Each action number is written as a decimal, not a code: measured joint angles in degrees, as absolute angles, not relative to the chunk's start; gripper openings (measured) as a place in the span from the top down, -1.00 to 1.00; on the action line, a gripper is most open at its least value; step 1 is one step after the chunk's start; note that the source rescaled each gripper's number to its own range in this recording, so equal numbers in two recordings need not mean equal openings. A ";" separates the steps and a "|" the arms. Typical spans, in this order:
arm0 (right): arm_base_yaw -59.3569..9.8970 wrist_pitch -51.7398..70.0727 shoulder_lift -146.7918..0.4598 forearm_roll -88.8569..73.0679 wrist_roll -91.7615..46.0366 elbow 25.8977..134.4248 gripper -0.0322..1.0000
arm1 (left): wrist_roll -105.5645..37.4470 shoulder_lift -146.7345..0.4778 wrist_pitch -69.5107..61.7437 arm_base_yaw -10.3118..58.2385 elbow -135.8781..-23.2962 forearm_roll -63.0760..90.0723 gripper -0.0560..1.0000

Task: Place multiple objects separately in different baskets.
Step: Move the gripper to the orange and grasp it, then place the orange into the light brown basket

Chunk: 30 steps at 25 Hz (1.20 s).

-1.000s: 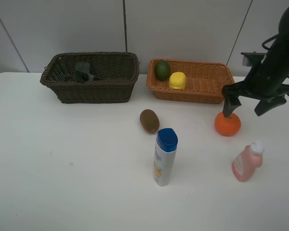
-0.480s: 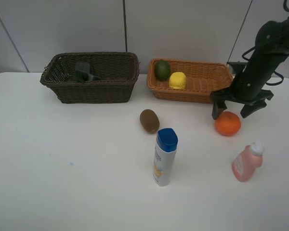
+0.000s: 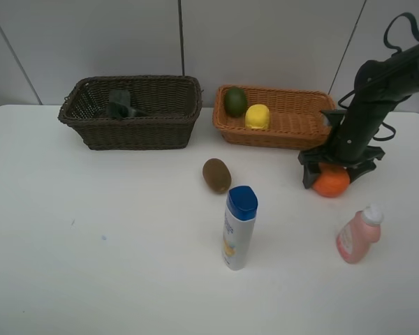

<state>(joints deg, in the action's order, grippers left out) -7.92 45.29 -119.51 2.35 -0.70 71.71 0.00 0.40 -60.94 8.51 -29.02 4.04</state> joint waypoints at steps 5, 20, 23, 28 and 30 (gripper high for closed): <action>-7.92 44.53 -119.72 2.35 -0.70 71.71 -0.53 | 0.00 0.40 -60.94 8.51 -29.02 4.04 -1.00; -7.92 51.90 -109.56 1.36 -0.35 82.22 -0.44 | 0.00 0.40 -60.94 8.51 -29.02 4.04 -1.00; -7.92 50.95 -111.52 0.87 0.00 89.58 -0.44 | 0.00 0.40 -60.94 8.51 -29.02 4.04 -1.00; -7.92 49.49 -121.15 1.02 -0.34 100.34 -0.44 | 0.00 0.40 -60.94 8.51 -29.02 4.08 -1.00; -7.92 49.57 -124.67 1.08 -0.34 104.12 -0.44 | 0.00 0.40 -60.94 8.51 -29.02 4.08 -1.00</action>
